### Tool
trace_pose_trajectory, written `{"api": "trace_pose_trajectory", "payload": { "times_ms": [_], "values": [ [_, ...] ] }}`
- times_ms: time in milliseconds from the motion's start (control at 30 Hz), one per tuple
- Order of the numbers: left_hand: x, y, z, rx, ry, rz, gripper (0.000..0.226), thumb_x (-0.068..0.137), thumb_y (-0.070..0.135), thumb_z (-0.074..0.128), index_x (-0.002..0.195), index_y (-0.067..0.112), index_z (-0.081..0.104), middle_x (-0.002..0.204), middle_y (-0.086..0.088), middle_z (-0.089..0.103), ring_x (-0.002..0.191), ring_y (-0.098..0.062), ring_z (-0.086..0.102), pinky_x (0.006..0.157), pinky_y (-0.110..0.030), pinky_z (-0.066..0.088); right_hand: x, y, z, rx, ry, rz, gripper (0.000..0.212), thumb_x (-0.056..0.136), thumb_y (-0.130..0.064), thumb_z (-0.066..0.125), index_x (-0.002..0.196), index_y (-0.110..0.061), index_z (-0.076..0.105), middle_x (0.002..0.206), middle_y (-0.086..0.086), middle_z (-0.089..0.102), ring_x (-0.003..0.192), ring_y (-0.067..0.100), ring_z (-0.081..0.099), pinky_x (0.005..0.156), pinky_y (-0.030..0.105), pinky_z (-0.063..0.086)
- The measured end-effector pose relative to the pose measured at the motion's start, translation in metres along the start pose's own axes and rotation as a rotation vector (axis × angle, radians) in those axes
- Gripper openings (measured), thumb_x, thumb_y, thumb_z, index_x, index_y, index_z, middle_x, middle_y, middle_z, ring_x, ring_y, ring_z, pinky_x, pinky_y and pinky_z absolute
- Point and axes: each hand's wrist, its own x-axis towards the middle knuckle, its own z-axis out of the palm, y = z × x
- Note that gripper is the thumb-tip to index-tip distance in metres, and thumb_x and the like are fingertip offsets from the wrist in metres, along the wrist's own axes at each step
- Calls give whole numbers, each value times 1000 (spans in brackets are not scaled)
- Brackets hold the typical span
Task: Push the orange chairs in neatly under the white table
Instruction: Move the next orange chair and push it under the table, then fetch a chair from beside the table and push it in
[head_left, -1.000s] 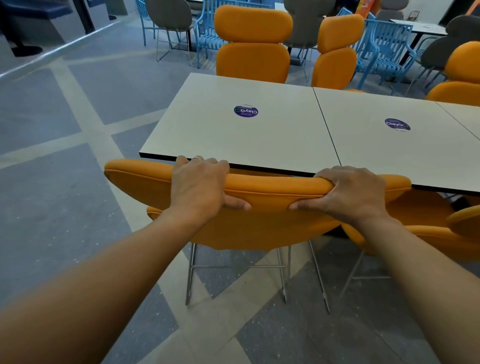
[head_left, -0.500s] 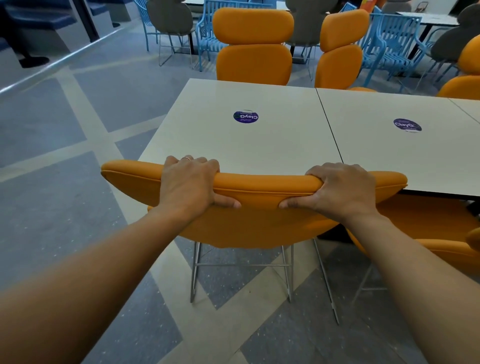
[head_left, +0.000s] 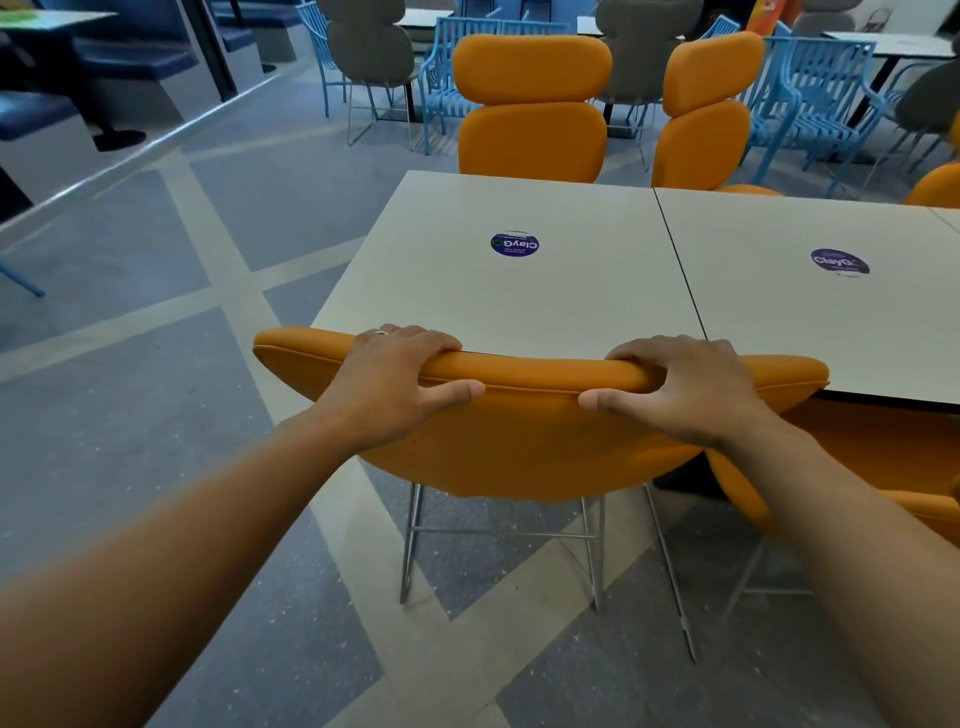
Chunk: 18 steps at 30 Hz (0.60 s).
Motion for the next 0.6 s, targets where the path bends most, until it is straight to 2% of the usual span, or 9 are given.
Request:
{"api": "trace_pose_trajectory", "payload": {
  "times_ms": [67, 133, 267, 367, 433, 600],
  "values": [
    [-2, -7, -10, -45, 1, 3, 62, 83, 70, 47, 132, 32, 54, 128, 7, 61, 114, -16, 53, 101, -48, 45, 4, -10, -4, 113, -58, -5, 73, 68, -94, 42, 114, -42, 65, 109, -17, 67, 98, 12, 60, 90, 45, 53],
    [-3, -17, -21, -56, 11, 6, 57, 84, 66, 50, 127, 30, 59, 124, 7, 64, 107, -14, 57, 95, -43, 50, 12, -24, -4, 245, -71, 3, 55, 78, -81, 53, 107, -38, 70, 106, -17, 68, 97, 11, 61, 84, 36, 55],
    [-1, -49, -44, -87, 85, 0, 44, 87, 58, 55, 115, 27, 67, 110, 11, 67, 97, -11, 59, 85, -32, 51, 36, -61, -2, 403, -35, -26, 29, 91, -53, 63, 102, -31, 77, 98, -17, 71, 88, 2, 62, 69, 18, 46],
    [-1, -86, -62, -118, 151, -14, 34, 88, 52, 58, 110, 28, 69, 101, 17, 62, 93, -7, 58, 72, -18, 42, 63, -94, 6, 423, -46, -43, 23, 93, -46, 65, 104, -30, 77, 99, -16, 72, 88, 1, 62, 70, 18, 46],
    [0, -118, -76, -115, 186, -9, 29, 89, 49, 60, 106, 28, 70, 98, 17, 62, 91, -5, 57, 70, -13, 37, 85, -120, 14, 424, -57, -41, 22, 93, -45, 65, 104, -30, 77, 100, -16, 72, 89, 2, 62, 72, 20, 47],
    [7, -211, -108, -127, 188, -27, 22, 88, 43, 64, 100, 25, 71, 96, 12, 69, 91, -4, 62, 71, -10, 36, 141, -192, 43, 376, -99, -37, 25, 95, -45, 63, 109, -28, 75, 102, -13, 70, 87, 6, 62, 73, 23, 50]
  ]
}}
